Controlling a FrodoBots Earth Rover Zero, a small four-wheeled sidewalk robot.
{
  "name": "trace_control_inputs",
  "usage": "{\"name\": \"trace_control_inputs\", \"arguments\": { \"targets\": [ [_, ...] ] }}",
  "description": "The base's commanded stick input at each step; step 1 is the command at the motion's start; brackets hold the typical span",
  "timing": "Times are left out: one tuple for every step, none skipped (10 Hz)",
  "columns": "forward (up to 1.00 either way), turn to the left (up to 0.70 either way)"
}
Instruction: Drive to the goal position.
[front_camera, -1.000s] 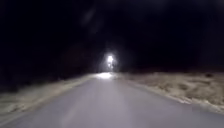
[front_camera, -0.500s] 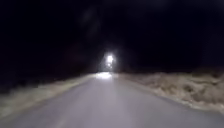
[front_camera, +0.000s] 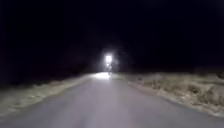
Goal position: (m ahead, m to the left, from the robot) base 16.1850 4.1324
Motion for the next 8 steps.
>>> {"name": "trace_control_inputs", "arguments": {
  "targets": [
    [0.85, 0.06],
    [0.85, 0.3],
    [0.85, 0.21],
    [0.85, 0.02],
    [0.85, 0.02],
    [0.85, 0.0],
    [0.85, 0.0],
    [0.85, 0.0]
  ]
}}
